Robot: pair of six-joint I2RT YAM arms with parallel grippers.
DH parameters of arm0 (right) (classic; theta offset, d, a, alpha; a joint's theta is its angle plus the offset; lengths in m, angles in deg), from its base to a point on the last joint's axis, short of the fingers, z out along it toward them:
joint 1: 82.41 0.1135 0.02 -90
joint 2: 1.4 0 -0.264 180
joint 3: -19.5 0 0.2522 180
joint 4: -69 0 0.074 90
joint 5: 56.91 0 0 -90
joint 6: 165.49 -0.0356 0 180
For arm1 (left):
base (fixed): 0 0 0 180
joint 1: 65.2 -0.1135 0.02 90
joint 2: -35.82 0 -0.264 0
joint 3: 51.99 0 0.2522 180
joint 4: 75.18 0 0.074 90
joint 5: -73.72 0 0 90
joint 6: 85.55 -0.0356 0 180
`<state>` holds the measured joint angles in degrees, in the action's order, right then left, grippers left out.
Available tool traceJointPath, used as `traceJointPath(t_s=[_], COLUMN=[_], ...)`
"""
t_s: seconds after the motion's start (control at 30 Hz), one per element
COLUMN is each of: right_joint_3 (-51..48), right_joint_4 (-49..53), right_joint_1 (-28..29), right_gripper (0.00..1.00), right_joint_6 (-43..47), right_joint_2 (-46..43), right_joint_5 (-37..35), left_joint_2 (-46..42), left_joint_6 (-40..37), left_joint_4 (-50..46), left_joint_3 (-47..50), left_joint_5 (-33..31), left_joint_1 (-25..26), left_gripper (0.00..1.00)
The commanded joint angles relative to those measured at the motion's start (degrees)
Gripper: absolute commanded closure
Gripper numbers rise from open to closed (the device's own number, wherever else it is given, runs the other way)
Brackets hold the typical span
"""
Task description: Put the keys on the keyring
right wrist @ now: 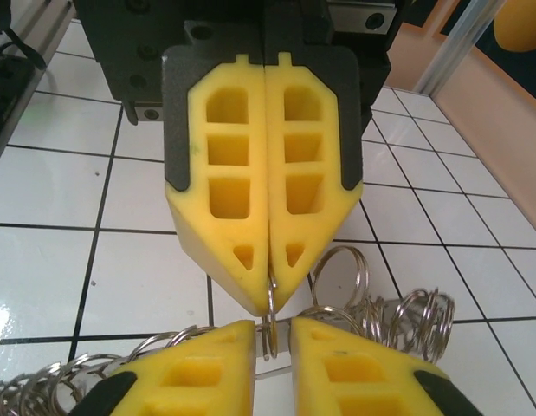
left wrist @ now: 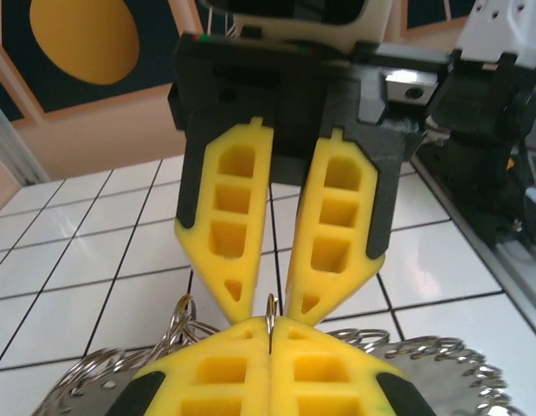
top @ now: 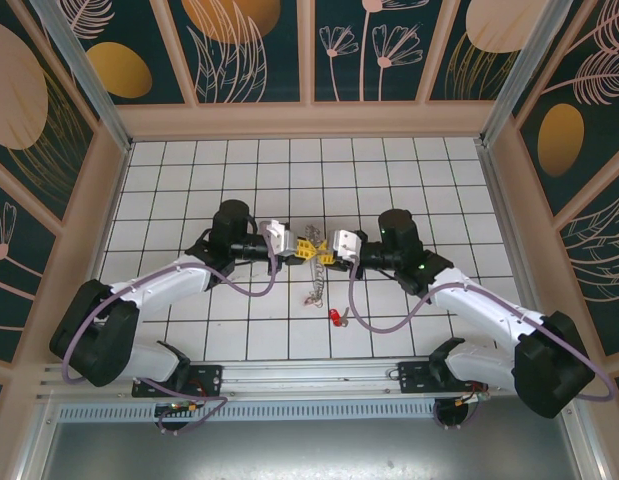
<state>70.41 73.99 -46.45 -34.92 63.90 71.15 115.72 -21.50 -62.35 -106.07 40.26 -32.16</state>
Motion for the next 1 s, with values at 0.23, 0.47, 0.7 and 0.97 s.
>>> traceJointPath(t_s=[0.23, 0.47, 0.7, 0.97], right_joint_3=[-0.49, -0.75, -0.51, -1.10], right_joint_4=[-2.21, -4.59, -4.91, -5.72], right_joint_1=[-1.07, -1.08, -1.27, -1.26], right_gripper=[0.84, 0.84, 0.87, 1.00], right_joint_6=[-2.40, -2.98, -3.01, -2.43], right_joint_2=[-2.09, -2.73, -3.04, -2.31], right_joint_5=[5.07, 6.32, 6.86, 6.16], left_joint_2=[0.46, 1.14, 1.09, 0.73], left_joint_6=[9.03, 6.76, 3.46, 3.54], left_joint_4=[13.93, 10.77, 6.65, 6.07], left_joint_3=[0.50, -0.19, -0.85, -1.23], left_joint_5=[6.56, 6.58, 6.84, 6.75], left_joint_1=[0.33, 0.36, 0.33, 0.32], left_gripper=[1.00, 1.00, 1.00, 1.00])
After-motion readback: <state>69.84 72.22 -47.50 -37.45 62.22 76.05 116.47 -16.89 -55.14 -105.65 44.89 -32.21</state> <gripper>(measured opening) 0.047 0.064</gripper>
